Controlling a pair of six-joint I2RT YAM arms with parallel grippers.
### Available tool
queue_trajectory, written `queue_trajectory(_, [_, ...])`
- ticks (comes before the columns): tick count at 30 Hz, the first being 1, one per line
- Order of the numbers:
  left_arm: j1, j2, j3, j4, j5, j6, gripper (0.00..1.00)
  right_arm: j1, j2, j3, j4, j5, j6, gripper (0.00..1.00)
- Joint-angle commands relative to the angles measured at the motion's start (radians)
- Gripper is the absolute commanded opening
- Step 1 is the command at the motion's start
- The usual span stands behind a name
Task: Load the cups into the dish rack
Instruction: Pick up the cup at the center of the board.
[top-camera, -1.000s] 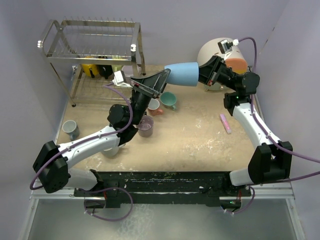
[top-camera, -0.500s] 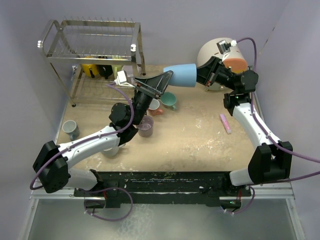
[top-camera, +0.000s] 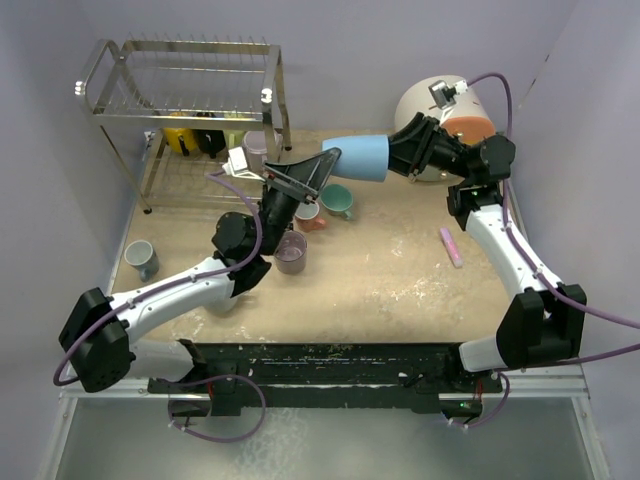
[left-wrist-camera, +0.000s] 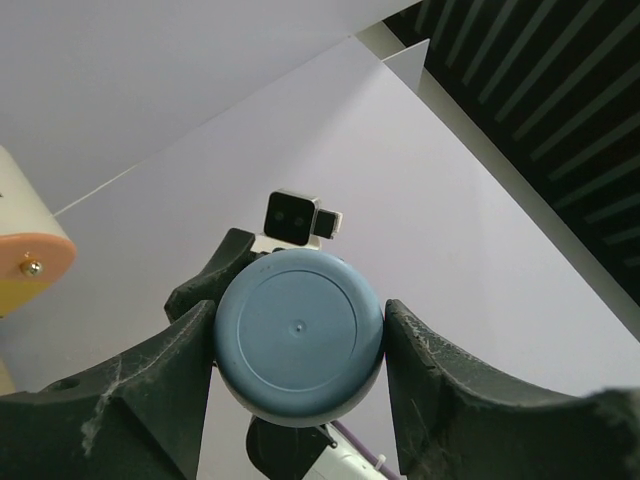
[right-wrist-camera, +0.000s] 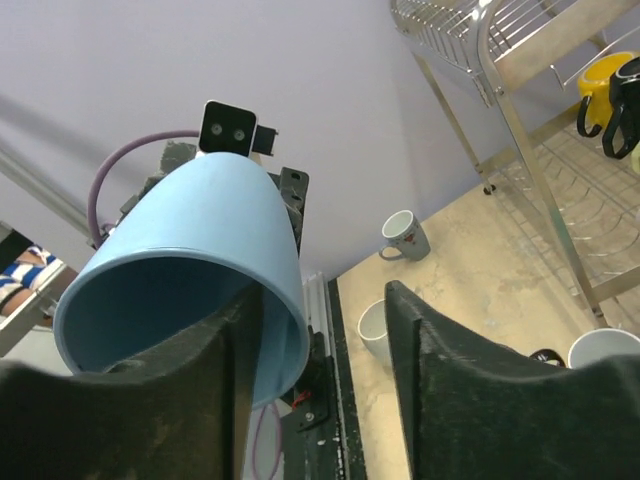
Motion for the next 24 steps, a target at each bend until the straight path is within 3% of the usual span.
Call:
queue_trajectory(1, [-0.005, -0.074, -0.03, 0.094, -0.005, 0.05, 0.0, 0.004, -0.052, 0.036, -0.033, -0.058, -0.102, 0.61])
queue_trajectory(5, [-0.004, -0.121, -0.065, 0.087, -0.012, 0.092, 0.0, 0.001, -0.073, 0.033, -0.085, -0.094, -0.183, 0.72])
queue_trajectory(13, [0.005, -0.249, -0.126, -0.077, -0.033, 0.164, 0.0, -0.017, -0.138, 0.023, -0.228, -0.174, -0.413, 0.77])
queue_trajectory(24, [0.041, -0.376, -0.145, -0.369, 0.027, 0.3, 0.0, -0.046, -0.2, 0.006, -0.721, -0.2, -0.985, 0.79])
